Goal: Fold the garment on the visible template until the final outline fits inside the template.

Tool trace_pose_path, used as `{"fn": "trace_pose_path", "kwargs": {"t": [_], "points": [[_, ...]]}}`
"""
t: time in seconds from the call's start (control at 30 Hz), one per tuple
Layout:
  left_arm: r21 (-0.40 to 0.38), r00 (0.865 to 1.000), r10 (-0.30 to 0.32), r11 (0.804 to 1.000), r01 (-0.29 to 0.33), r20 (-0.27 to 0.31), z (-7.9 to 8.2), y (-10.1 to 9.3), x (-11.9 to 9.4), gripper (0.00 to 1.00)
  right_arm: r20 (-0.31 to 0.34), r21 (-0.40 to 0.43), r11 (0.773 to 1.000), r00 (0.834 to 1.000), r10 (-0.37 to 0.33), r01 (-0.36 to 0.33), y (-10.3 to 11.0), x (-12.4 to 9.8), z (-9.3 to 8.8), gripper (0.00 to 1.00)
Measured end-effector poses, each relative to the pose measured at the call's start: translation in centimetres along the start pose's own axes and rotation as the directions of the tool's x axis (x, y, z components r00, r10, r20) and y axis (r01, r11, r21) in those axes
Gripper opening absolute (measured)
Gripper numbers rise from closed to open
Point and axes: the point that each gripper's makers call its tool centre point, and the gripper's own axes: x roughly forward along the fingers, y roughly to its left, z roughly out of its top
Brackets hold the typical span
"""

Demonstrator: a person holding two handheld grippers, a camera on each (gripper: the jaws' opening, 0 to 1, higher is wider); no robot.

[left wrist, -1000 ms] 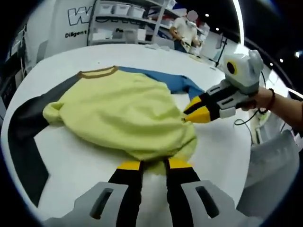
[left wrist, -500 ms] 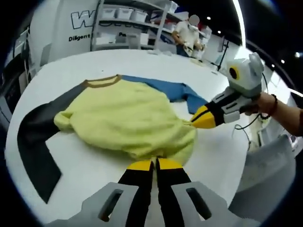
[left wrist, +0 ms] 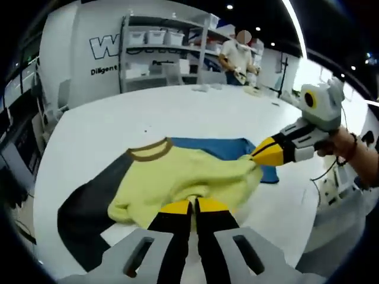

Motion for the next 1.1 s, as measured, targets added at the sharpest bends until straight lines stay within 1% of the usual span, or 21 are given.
{"fn": "trace_pose_path", "kwargs": {"t": [0.07,0.1,0.17,0.23,0.3,0.33,0.43,0.47,0.63,0.67,0.73,0.93,1.1], "points": [[-0.005,1.0,0.005,1.0,-0.005,-0.008,0.5,0.5,0.5,0.0,-0.001,-0.028,0.999,1.0,-0.023,0.022,-0.5,0.4,0.4,0.0],[-0.001,1.0,0.008,1.0,-0.008,-0.006,1.0,0.9,1.0,0.0,0.0,-0.024,0.999,1.0,-0.025,0.025,-0.7,1.0,0.8,0.0],[-0.01,1.0,0.02,1.0,-0.02,-0.019,1.4,2.0,2.0,0.0,0.003,-0.023,0.999,0.999,-0.042,0.042,-1.5,1.9,1.3,0.0],[-0.016,0.999,0.041,0.999,-0.042,-0.033,1.5,2.9,2.9,0.0,-0.017,-0.003,0.998,0.998,-0.067,0.067,-2.4,2.9,1.5,0.0],[-0.015,0.997,0.058,0.998,-0.059,-0.052,1.5,3.7,4.0,0.0,-0.015,-0.006,0.997,0.997,-0.077,0.077,-2.9,3.8,1.7,0.0],[-0.015,0.996,0.067,0.998,-0.068,-0.058,1.5,4.0,4.4,0.0,-0.027,0.007,0.996,0.996,-0.09,0.09,-3.4,4.5,1.7,0.0],[-0.002,0.992,0.091,0.996,-0.091,-0.092,1.3,5.1,6.1,0.0,-0.053,0.037,0.994,0.993,-0.102,0.104,-4.3,6.0,1.6,0.0],[0.003,0.991,0.096,0.995,-0.096,-0.097,1.2,5.3,6.5,0.0,-0.056,0.03,0.994,0.993,-0.101,0.103,-4.6,6.6,1.5,0.0],[0.005,0.987,0.11,0.994,-0.11,-0.12,0.9,6.5,8.5,0.0,-0.096,0.063,0.991,0.989,-0.115,0.121,-6.5,8.6,0.8,0.0],[0.007,0.985,0.113,0.994,-0.113,-0.133,0.7,6.8,9.1,0.0,-0.116,0.083,0.988,0.986,-0.118,0.128,-6.8,9.0,0.4,0.0],[-0.006,0.982,0.117,0.993,-0.119,-0.147,0.3,7.1,9.7,0.0,-0.121,0.086,0.988,0.985,-0.121,0.132,-7.4,9.8,0.2,0.0],[-0.009,0.976,0.122,0.992,-0.126,-0.178,-0.6,7.8,11.7,0.0,-0.171,0.1,0.984,0.977,-0.129,0.148,-8.3,11.4,-1.3,0.0],[-0.028,0.974,0.129,0.99,-0.137,-0.188,-1.3,8.4,12.6,0.01,-0.183,0.138,0.978,0.975,-0.129,0.156,-8.7,12.1,-2.1,0.0]]}}
